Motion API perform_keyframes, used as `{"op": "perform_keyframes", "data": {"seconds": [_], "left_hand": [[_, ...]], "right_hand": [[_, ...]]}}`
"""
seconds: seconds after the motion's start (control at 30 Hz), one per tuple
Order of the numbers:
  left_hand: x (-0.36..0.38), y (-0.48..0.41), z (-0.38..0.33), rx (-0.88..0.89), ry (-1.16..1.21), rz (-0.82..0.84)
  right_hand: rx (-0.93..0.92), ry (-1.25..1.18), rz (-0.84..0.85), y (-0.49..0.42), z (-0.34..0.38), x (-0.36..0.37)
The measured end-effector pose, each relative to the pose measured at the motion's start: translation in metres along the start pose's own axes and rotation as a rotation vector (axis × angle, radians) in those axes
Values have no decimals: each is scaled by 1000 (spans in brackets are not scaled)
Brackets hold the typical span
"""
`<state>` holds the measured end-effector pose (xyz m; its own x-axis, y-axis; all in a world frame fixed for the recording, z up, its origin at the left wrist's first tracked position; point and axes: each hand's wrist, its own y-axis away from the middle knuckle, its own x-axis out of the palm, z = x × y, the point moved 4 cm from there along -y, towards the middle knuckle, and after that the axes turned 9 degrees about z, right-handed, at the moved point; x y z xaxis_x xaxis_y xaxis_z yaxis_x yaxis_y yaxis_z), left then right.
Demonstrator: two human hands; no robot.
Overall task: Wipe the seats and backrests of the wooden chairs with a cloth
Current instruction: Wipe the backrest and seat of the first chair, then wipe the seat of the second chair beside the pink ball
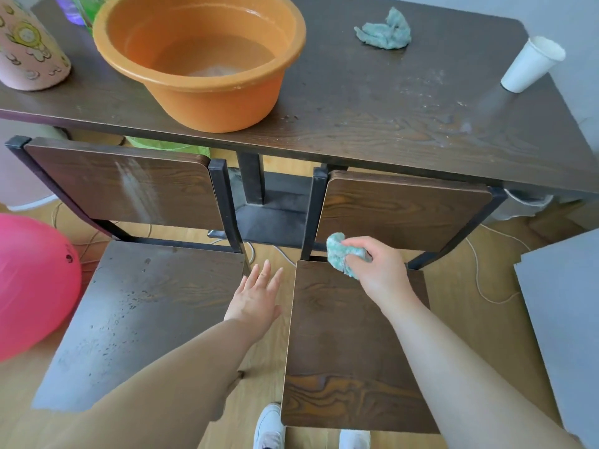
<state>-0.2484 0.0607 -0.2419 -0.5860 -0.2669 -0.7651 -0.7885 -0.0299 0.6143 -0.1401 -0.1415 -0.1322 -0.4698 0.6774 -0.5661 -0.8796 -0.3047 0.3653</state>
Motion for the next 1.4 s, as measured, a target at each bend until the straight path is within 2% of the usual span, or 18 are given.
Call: {"op": "perform_keyframes", "data": {"seconds": [0.13, 0.27, 0.5, 0.8, 0.97, 1.07, 1.2, 1.4], "left_hand": [[-2, 5, -13, 45, 51, -31], [4, 19, -33, 98, 142, -93], [20, 60, -60, 175, 272, -187], [28, 112, -57, 221, 298, -299], [29, 116, -16, 197, 404, -397], [29, 118, 22, 175, 434, -412], [20, 120, 94, 142, 492, -381], [-1, 128, 216, 105, 542, -294]], "right_hand": [[103, -216, -64, 25, -26, 3], [152, -423, -15, 51, -45, 16], [155, -369, 54, 102, -66, 31], [85, -474, 163, 140, -60, 79], [111, -510, 237, 134, -41, 118], [99, -417, 267, 128, -22, 145], [67, -282, 162, 113, 22, 183], [136, -292, 17, 87, 90, 255]]}}
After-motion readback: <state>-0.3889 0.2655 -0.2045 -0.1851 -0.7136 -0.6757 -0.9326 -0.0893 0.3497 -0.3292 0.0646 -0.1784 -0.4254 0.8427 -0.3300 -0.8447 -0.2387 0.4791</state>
